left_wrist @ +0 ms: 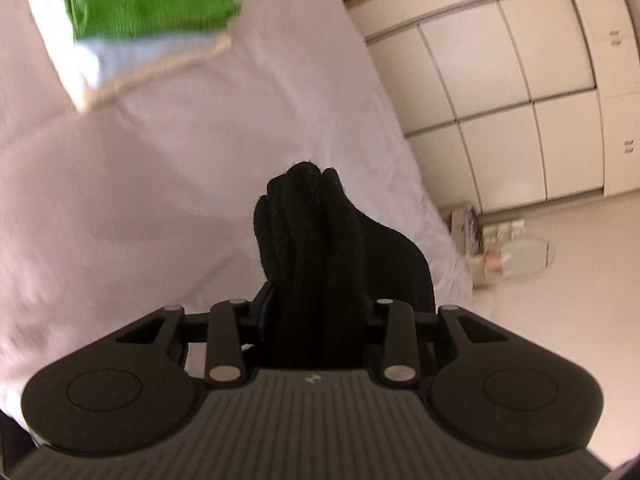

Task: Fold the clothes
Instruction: 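Carry the held skirt over to the stack of towels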

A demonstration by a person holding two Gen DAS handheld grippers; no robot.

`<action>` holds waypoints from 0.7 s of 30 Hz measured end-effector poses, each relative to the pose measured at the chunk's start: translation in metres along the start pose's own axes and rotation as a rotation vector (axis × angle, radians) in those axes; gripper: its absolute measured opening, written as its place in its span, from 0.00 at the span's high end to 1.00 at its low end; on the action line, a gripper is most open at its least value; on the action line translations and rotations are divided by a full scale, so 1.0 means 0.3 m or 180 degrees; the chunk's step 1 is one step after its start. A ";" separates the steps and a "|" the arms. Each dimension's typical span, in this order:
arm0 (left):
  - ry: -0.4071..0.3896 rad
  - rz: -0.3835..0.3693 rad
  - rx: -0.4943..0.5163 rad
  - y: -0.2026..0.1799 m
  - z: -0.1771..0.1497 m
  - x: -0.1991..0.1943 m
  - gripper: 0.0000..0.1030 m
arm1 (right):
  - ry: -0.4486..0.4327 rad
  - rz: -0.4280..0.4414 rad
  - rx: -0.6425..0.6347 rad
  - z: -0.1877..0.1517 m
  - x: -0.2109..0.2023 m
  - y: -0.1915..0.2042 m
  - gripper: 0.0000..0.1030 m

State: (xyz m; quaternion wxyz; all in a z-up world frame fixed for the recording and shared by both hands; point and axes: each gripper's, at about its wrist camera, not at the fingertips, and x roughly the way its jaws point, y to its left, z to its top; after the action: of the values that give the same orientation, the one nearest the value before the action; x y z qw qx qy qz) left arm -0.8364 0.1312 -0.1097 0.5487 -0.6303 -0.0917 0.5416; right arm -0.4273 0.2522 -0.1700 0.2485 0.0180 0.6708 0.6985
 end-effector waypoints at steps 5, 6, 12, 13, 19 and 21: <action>-0.0170 -0.0043 0.0054 0.057 0.239 -0.077 0.70 | 0.0037 0.0152 -0.0104 0.005 0.207 0.130 0.56; -0.0188 -0.0052 0.0073 0.075 0.296 -0.087 0.70 | 0.0032 0.0176 -0.0118 0.001 0.258 0.154 0.56; -0.0291 -0.0078 0.0244 0.192 0.696 -0.131 0.70 | -0.0054 0.0297 -0.0178 -0.013 0.638 0.282 0.56; -0.0310 -0.0083 0.0273 0.210 0.763 -0.134 0.70 | -0.0070 0.0314 -0.0195 -0.015 0.706 0.301 0.56; -0.0496 -0.0158 0.0542 0.326 1.109 -0.113 0.69 | -0.0160 0.0451 -0.0361 0.015 1.092 0.389 0.56; -0.0557 -0.0176 0.0596 0.377 1.175 -0.087 0.69 | -0.0185 0.0504 -0.0443 0.030 1.197 0.391 0.56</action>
State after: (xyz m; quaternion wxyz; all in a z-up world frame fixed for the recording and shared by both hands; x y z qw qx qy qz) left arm -1.1771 0.2782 -0.1174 0.6097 -0.5238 -0.1057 0.5854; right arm -0.7764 0.3966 -0.1687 0.2125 0.0738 0.6097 0.7600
